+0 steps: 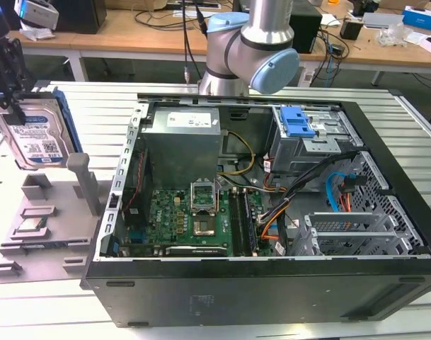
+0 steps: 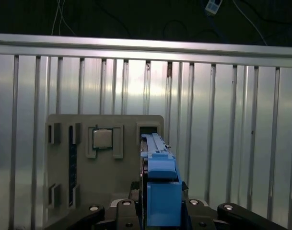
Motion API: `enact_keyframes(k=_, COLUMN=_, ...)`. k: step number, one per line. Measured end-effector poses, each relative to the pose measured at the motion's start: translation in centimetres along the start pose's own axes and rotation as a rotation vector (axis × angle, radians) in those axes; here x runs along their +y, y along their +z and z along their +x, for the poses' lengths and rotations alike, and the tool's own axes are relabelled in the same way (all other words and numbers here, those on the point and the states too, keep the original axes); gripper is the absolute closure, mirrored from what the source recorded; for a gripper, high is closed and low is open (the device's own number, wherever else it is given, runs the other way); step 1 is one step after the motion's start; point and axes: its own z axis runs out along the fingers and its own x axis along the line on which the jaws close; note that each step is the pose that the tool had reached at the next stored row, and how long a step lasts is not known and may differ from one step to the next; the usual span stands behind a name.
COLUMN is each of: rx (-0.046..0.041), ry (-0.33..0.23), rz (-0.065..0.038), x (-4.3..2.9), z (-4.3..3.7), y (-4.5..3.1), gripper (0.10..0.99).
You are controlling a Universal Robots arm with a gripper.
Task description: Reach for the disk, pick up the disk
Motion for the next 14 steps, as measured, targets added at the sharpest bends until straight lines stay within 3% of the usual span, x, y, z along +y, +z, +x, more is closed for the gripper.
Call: enact_keyframes(k=14, rx=0.0000, ry=0.000, rz=0.000, x=-0.32, z=-0.03, y=-3.09, gripper=0.718)
